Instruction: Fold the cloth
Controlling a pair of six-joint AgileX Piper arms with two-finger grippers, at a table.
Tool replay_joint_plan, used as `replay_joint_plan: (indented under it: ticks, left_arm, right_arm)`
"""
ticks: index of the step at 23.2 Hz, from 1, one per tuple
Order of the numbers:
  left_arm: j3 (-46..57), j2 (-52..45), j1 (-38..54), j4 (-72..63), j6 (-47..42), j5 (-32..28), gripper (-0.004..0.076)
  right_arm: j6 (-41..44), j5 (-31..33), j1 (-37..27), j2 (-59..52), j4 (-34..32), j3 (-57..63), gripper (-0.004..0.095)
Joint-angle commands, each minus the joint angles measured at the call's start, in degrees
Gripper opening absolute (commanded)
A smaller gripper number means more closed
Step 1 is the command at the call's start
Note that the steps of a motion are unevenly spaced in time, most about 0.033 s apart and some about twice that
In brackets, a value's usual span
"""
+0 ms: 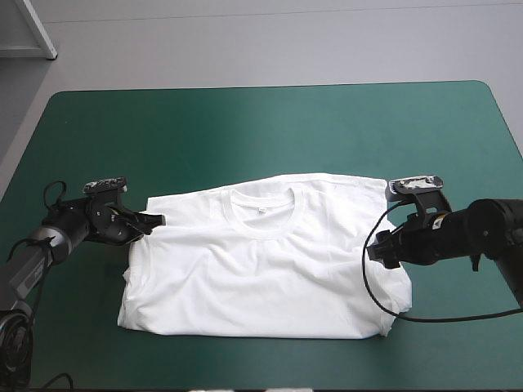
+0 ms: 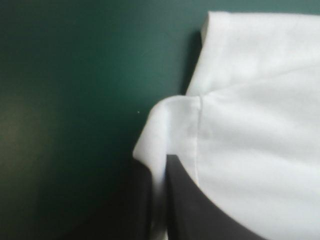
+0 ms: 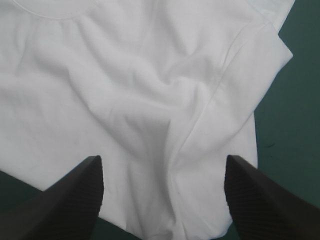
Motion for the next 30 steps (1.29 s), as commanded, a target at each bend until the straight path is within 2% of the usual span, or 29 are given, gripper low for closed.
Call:
replay_joint_plan:
  ticks: [1, 8, 10, 14, 18, 21, 23, 25, 27, 30]
  left_arm:
    - [-0.90, -1.51, 0.00, 0.75, 0.15, -1.03, 0.0022]
    - [-0.90, -7.23, -0.91, -5.75, 2.19, -2.02, 0.0021]
    - [-0.90, -8.00, -3.03, -6.97, 2.61, -0.62, 0.0021]
    - [-0.90, -8.12, -10.58, -10.54, 9.69, -0.24, 0.0020]
    - [-0.90, -6.08, -13.86, -9.33, 9.69, -2.51, 0.0020]
    - [-0.90, -3.84, -13.86, -9.36, 9.98, -2.01, 0.0021]
    - [-0.90, -1.20, -13.86, -9.77, 13.77, -0.75, 0.0027]
    - [-0.90, -0.06, -13.86, -9.77, 14.19, 0.48, 0.0069]
    - [-0.90, 0.48, -13.86, -9.77, 14.19, 1.38, 0.0159]
    - [-0.90, 0.48, -13.86, -9.64, 14.19, 2.56, 0.0384]
  right_arm:
    - [-0.40, -1.71, 0.00, -1.19, 1.48, -1.76, 0.0620]
    - [-0.82, -3.36, 0.00, -1.19, 1.68, -1.76, 0.0603]
    - [-0.88, -4.11, 0.00, -1.19, 1.68, -1.76, 0.0603]
    - [-1.30, -4.58, 0.00, -1.19, 1.72, -1.76, 0.0601]
    - [-1.30, -4.30, 0.00, -1.19, 1.84, -1.76, 0.0602]
    - [-1.30, -3.78, 0.00, -1.19, 2.10, -1.76, 0.0601]
    - [-1.30, -3.66, 0.00, -1.19, 2.60, -1.76, 0.0601]
    - [-1.44, -3.66, 0.00, -1.19, 3.20, -1.76, 0.0590]
    - [-1.74, -3.78, 0.00, -1.19, 3.46, -1.76, 0.0580]
    - [-2.25, -4.33, 0.00, -1.19, 3.22, -1.76, 0.0580]
